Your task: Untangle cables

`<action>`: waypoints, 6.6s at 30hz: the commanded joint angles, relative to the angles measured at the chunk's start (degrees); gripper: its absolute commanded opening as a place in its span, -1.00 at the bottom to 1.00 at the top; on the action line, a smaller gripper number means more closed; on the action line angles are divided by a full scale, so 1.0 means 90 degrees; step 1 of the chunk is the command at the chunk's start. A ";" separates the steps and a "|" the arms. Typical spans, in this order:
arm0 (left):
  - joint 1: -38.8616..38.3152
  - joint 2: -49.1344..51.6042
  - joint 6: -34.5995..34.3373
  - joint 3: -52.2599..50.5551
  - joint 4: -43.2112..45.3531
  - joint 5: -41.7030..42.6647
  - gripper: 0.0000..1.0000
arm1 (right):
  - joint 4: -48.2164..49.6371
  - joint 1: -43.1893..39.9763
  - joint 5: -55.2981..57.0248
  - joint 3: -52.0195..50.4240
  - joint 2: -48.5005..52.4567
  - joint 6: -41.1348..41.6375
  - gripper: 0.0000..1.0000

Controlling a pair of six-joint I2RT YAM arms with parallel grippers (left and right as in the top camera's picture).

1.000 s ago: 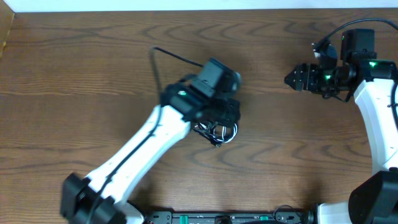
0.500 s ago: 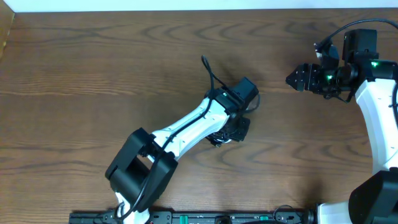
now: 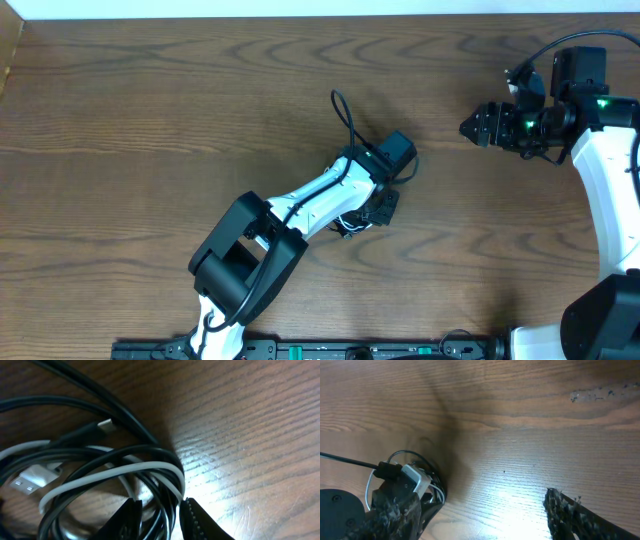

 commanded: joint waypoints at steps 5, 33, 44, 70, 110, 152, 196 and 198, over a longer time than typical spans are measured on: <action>0.0010 0.0097 -0.0126 -0.0197 0.0143 -0.0180 -0.74 | -0.0010 -0.0015 -0.0063 0.0100 0.0000 0.0010 0.52; 0.1948 -0.3563 -0.0848 0.0202 0.0738 0.3072 -0.85 | 0.0940 0.0692 -0.2856 0.0102 -0.0068 0.0112 0.29; 0.2385 -0.3874 -0.1938 0.0202 0.2773 0.3925 -0.85 | 0.0704 0.1314 -0.1970 0.0100 -0.0041 -0.0019 0.29; 0.2708 -0.4068 -0.4595 0.0202 0.3439 0.2295 -0.85 | 0.1030 0.2285 -0.2307 0.0097 0.0435 -0.2370 0.06; 0.2686 -0.2693 -0.0022 0.0189 -0.0155 0.1207 0.73 | -0.0367 0.2582 -0.2997 0.0100 -0.0687 -0.2412 -0.98; 0.2667 -0.1520 0.1304 -0.0053 0.2533 0.4959 -0.53 | -0.0413 0.2210 -0.3232 0.0100 -0.0687 -0.2351 -0.98; 0.2667 -0.3242 -0.2997 -0.0051 0.1797 0.3985 -0.85 | 0.1161 0.2450 -0.0386 0.0097 0.0685 -0.0984 0.11; 0.2667 -0.3245 -0.3014 -0.0049 0.1792 0.4165 -0.85 | 0.1523 0.2407 0.0459 0.0097 0.0823 0.0119 0.10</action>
